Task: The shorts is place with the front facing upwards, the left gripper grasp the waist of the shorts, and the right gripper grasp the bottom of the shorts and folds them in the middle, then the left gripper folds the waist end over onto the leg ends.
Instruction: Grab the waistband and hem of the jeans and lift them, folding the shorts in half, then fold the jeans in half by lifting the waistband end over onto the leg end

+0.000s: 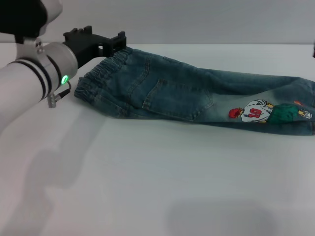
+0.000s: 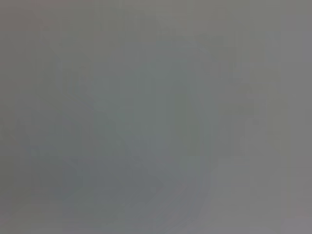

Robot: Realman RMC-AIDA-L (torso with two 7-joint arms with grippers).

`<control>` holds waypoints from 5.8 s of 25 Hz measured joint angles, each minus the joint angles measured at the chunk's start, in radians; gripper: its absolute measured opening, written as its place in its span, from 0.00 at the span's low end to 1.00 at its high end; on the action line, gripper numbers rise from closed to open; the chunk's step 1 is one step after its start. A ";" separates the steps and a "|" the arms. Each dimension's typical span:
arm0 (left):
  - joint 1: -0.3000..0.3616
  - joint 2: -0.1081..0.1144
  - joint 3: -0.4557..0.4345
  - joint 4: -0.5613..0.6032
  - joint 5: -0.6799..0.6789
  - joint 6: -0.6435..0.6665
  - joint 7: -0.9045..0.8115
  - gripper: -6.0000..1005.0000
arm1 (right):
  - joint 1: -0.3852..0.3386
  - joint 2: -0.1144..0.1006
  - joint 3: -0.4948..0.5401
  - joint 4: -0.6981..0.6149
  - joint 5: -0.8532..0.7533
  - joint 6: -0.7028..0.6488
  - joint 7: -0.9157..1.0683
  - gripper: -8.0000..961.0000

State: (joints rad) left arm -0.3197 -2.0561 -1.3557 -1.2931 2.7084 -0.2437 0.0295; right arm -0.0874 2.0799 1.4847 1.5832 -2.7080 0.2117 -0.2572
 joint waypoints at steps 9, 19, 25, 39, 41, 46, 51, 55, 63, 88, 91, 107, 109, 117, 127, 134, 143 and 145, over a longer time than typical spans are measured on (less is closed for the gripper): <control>0.091 0.004 -0.004 -0.099 -0.001 -0.052 0.016 0.86 | -0.004 0.000 -0.236 -0.335 0.001 -0.665 -0.003 0.78; 0.049 0.002 -0.080 -0.149 -0.009 -0.336 0.024 0.85 | 0.106 -0.002 -0.360 -0.578 0.008 -0.890 0.018 0.50; -0.018 0.001 -0.136 -0.107 -0.010 -0.484 0.025 0.85 | 0.147 -0.002 -0.416 -0.612 0.008 -0.896 0.019 0.24; -0.109 0.001 -0.194 0.086 -0.061 -0.439 0.082 0.85 | 0.142 -0.007 -0.473 -0.612 0.002 -0.889 0.020 0.01; -0.121 0.000 -0.200 0.108 -0.065 -0.438 0.089 0.85 | 0.140 -0.007 -0.476 -0.612 0.002 -0.889 0.020 0.01; -0.138 0.000 -0.202 0.143 -0.071 -0.434 0.091 0.85 | 0.139 -0.008 -0.480 -0.609 0.002 -0.888 0.020 0.01; -0.150 0.001 -0.205 0.175 -0.071 -0.413 0.093 0.85 | 0.139 -0.009 -0.483 -0.608 0.002 -0.888 0.021 0.01; -0.164 0.000 -0.218 0.206 -0.072 -0.409 0.093 0.85 | 0.139 -0.009 -0.483 -0.608 0.002 -0.887 0.021 0.01; -0.196 -0.001 -0.223 0.264 -0.073 -0.407 0.093 0.85 | 0.141 -0.009 -0.482 -0.604 0.003 -0.876 0.021 0.02; -0.139 -0.004 -0.204 0.269 -0.148 -0.315 0.104 0.27 | 0.090 -0.011 -0.463 -0.519 0.002 -0.851 0.017 0.03; -0.129 -0.004 -0.202 0.250 -0.148 -0.314 0.104 0.17 | 0.089 -0.011 -0.463 -0.519 0.002 -0.851 0.016 0.03; 0.005 -0.004 -0.197 -0.022 -0.149 -0.359 0.093 0.06 | 0.119 -0.006 -0.441 -0.575 0.018 -0.849 0.020 0.04; 0.031 -0.004 -0.197 -0.102 -0.148 -0.400 0.091 0.06 | 0.137 -0.006 -0.438 -0.600 0.028 -0.847 0.022 0.04; 0.068 -0.004 -0.192 -0.247 -0.148 -0.466 0.076 0.06 | 0.261 -0.002 -0.449 -0.738 0.091 -0.827 0.050 0.04; 0.094 -0.004 -0.171 -0.388 -0.148 -0.525 0.058 0.06 | 0.402 -0.001 -0.495 -0.863 0.132 -0.825 0.123 0.05; 0.087 -0.004 -0.146 -0.440 -0.148 -0.552 0.051 0.06 | 0.507 0.001 -0.546 -0.960 0.133 -0.824 0.239 0.05; 0.077 -0.004 -0.116 -0.477 -0.148 -0.555 0.052 0.06 | 0.559 0.001 -0.630 -0.967 0.131 -0.813 0.343 0.05; 0.070 -0.004 -0.115 -0.484 -0.148 -0.555 0.053 0.06 | 0.578 0.001 -0.663 -0.966 0.128 -0.800 0.380 0.05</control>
State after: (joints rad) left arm -0.2497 -2.0601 -1.4705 -1.7773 2.5602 -0.7986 0.0824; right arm 0.4908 2.0811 0.8215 0.6169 -2.5802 -0.5888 0.1227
